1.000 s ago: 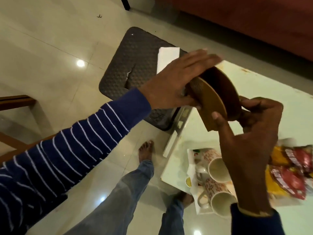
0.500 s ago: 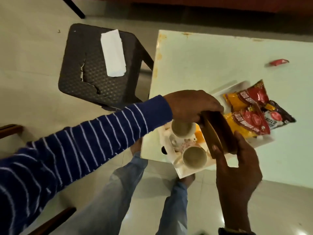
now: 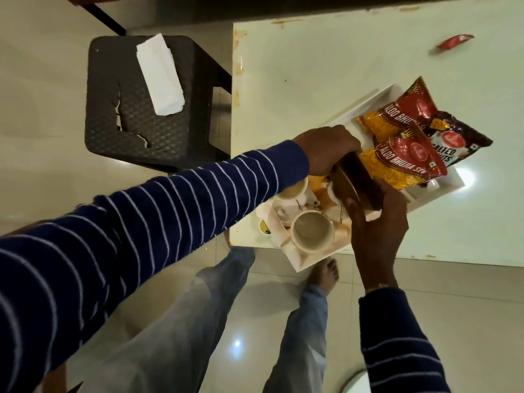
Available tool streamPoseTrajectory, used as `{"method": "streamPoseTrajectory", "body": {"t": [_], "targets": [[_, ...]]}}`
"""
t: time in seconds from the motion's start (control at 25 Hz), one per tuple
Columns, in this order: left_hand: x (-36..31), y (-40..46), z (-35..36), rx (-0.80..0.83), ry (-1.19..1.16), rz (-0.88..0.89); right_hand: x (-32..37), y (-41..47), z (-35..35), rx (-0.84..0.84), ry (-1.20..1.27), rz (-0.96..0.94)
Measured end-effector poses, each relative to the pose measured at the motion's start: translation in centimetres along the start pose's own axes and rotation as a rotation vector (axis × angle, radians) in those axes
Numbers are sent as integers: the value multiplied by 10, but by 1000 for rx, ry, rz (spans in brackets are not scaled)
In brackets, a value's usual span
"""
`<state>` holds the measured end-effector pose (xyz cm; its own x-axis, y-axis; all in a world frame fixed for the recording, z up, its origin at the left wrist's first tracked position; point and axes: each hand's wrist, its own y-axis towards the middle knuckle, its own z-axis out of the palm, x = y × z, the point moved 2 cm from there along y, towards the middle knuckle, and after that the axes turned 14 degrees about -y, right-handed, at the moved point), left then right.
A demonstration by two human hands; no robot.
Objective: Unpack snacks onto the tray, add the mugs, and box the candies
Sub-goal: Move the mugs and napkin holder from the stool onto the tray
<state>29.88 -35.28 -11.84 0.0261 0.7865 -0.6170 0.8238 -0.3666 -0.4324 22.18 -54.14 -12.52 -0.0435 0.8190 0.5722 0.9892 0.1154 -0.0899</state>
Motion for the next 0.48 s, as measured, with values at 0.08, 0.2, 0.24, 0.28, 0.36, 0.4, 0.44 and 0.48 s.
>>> {"method": "streamPoseTrajectory", "body": {"t": [0.08,0.2,0.24,0.28,0.36,0.4,0.44,0.48], "targets": [[2,3,1,-2,-3,-48,-2,7,8,22,4,5],[10,3,5,23,-7,-96,0,8,16,53,-3,3],[14,2,6,29,-21,-106,1,7,20,65,-15,5],[17,2,7,28,-40,-106,2,5,22,74,-32,11],[21,3,9,33,-62,-100,4,5,24,67,-55,12],[21,2,9,39,-77,-99,5,5,23,71,-73,11],[21,2,8,37,-107,-96,6,6,20,84,-99,16],[24,-3,3,21,-144,-90,10,7,17,90,-118,31]]}}
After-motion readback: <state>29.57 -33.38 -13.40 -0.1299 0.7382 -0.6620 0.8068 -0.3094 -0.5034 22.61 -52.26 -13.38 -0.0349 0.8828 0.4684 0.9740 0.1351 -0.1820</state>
